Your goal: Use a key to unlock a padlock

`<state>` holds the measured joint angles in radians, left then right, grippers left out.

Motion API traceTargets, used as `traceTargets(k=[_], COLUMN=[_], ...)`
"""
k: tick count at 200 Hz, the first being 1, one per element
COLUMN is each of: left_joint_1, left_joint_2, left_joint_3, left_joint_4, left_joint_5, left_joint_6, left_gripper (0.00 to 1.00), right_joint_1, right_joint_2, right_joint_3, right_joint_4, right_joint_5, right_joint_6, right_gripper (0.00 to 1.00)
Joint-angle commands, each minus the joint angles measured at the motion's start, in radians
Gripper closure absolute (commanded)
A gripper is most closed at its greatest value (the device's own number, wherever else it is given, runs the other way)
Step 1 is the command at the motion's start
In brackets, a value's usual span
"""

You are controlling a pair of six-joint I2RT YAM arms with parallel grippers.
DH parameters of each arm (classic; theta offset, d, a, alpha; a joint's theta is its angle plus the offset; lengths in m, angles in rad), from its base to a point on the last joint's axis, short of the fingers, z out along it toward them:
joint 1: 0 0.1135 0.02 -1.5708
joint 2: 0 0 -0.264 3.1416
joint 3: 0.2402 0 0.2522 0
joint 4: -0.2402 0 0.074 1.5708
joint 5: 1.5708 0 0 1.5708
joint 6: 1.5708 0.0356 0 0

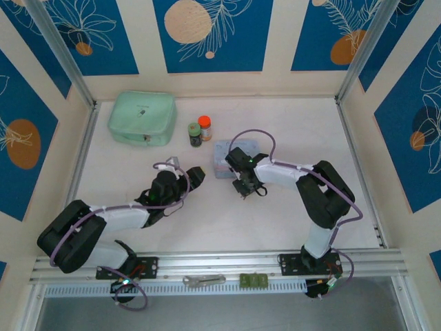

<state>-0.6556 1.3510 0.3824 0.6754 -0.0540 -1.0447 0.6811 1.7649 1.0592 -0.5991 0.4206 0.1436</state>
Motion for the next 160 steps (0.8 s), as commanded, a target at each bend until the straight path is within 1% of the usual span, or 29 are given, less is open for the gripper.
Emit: traceTargets(k=[1, 27, 57, 101, 135, 160], left_joint_1=[0.012, 0.012, 0.013, 0.016, 0.021, 0.028], left_joint_2=[-0.003, -0.001, -0.009, -0.013, -0.028, -0.044], left_joint_3=[0.026, 0.026, 0.024, 0.010, -0.019, -0.036], left_joint_4=[-0.006, -0.002, -0.009, 0.005, 0.023, 0.026], left_joint_5=[-0.012, -0.010, -0.013, -0.013, -0.012, -0.013], left_joint_6=[0.018, 0.018, 0.023, 0.029, 0.022, 0.021], left_gripper=[0.25, 0.25, 0.25, 0.25, 0.25, 0.25], right_joint_1=[-0.019, -0.027, -0.057, -0.092, -0.095, -0.101], right_joint_2=[-0.033, -0.048, -0.076, -0.092, -0.022, 0.034], right_joint_3=[-0.031, -0.055, -0.066, -0.047, 0.035, 0.091], right_joint_4=[0.041, 0.081, 0.110, 0.134, 0.077, 0.041], right_joint_5=[-0.094, -0.143, -0.212, -0.307, -0.321, -0.326], right_joint_6=[-0.023, -0.060, -0.101, -0.231, -0.420, -0.514], right_gripper=[0.74, 0.88, 1.00, 1.00, 1.00, 1.00])
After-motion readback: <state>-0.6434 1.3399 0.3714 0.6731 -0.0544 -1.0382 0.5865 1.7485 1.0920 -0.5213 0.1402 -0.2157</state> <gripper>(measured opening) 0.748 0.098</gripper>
